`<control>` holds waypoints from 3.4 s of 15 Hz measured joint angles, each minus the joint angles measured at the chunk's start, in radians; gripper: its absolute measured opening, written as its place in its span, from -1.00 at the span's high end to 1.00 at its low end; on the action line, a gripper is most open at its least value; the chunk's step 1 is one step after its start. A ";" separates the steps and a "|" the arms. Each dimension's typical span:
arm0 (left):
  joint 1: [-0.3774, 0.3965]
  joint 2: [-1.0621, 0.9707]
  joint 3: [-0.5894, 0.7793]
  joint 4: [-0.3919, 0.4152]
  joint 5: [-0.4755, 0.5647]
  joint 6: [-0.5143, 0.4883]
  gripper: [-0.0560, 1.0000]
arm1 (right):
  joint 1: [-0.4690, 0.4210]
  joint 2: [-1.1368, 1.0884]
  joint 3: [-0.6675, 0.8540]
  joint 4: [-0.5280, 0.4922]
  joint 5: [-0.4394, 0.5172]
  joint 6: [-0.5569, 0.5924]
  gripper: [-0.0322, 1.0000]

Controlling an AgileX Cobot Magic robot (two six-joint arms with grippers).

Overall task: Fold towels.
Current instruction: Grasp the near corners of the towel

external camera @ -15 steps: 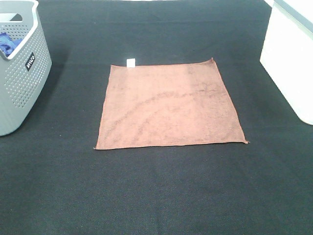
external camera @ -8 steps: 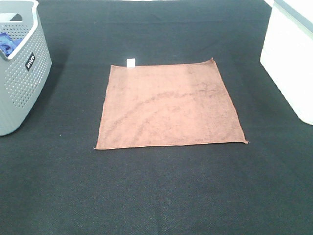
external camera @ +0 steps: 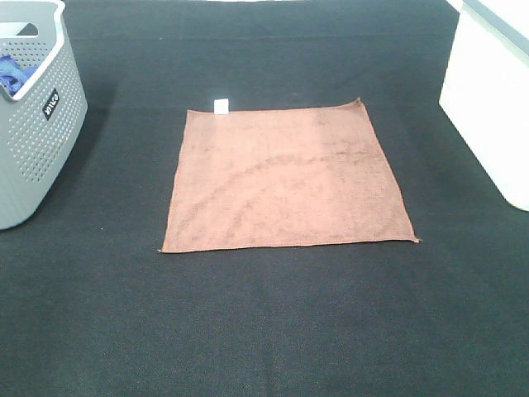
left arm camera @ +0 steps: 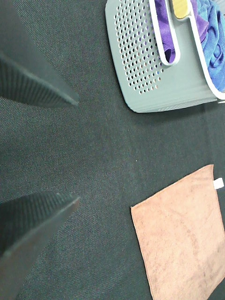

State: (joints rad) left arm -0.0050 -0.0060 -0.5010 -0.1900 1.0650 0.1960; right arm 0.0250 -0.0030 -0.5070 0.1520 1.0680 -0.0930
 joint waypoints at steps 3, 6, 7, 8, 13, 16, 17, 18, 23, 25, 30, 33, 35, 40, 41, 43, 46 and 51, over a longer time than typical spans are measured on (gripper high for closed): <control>0.000 0.000 0.000 0.000 0.000 0.000 -0.11 | 0.000 0.000 0.000 0.000 0.000 0.000 -0.58; 0.000 0.000 0.000 0.000 0.000 0.000 -0.11 | 0.000 0.000 0.000 0.000 0.000 0.000 -0.58; 0.000 0.000 0.000 0.000 0.000 0.000 -0.11 | 0.000 0.000 0.000 0.000 0.000 0.000 -0.58; 0.000 0.000 0.000 0.000 0.000 0.000 -0.11 | 0.000 0.000 0.000 0.000 0.000 0.000 -0.58; 0.000 0.000 0.000 0.000 0.000 0.000 -0.11 | 0.000 0.000 0.000 0.000 0.000 0.000 -0.58; 0.000 0.000 0.000 0.000 0.000 0.000 -0.11 | 0.000 0.000 0.000 0.000 0.000 0.000 -0.58; 0.000 0.000 0.000 0.000 0.000 0.000 -0.11 | 0.000 0.000 0.000 0.000 0.000 0.000 -0.58; 0.000 0.000 0.000 0.000 0.000 0.000 -0.11 | 0.000 0.000 0.000 0.000 0.000 0.000 -0.58; 0.000 0.000 0.000 0.000 0.000 0.000 -0.11 | 0.000 0.000 0.000 0.000 0.000 0.000 -0.58; 0.000 0.000 0.000 0.000 0.000 0.000 -0.11 | 0.000 0.000 0.000 0.000 0.000 0.000 -0.58; 0.000 0.000 0.000 0.000 0.000 0.000 -0.11 | 0.000 0.000 0.000 0.000 0.000 0.000 -0.58; 0.000 0.000 -0.007 -0.007 -0.018 0.000 -0.11 | 0.000 0.001 -0.001 0.000 -0.006 0.000 -0.58; 0.000 0.054 -0.020 -0.092 -0.215 0.000 -0.11 | 0.000 0.064 -0.016 0.017 -0.111 0.000 -0.58; 0.000 0.295 0.002 -0.364 -0.405 0.000 -0.11 | 0.000 0.328 -0.017 0.033 -0.272 0.031 -0.58; 0.000 0.379 0.002 -0.414 -0.427 0.001 -0.11 | 0.000 0.411 -0.017 0.036 -0.299 0.043 -0.57; 0.000 0.591 0.002 -0.487 -0.459 0.022 -0.11 | 0.000 0.610 -0.017 0.078 -0.375 0.061 -0.55; 0.000 0.882 0.002 -0.639 -0.463 0.210 -0.11 | 0.000 0.852 -0.027 0.169 -0.455 0.049 -0.55; 0.000 1.336 -0.020 -1.149 -0.387 0.718 -0.11 | 0.000 1.226 -0.201 0.213 -0.465 -0.026 -0.55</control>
State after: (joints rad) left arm -0.0050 1.3300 -0.5210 -1.3390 0.6780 0.9140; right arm 0.0250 1.2230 -0.7080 0.3650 0.6030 -0.1190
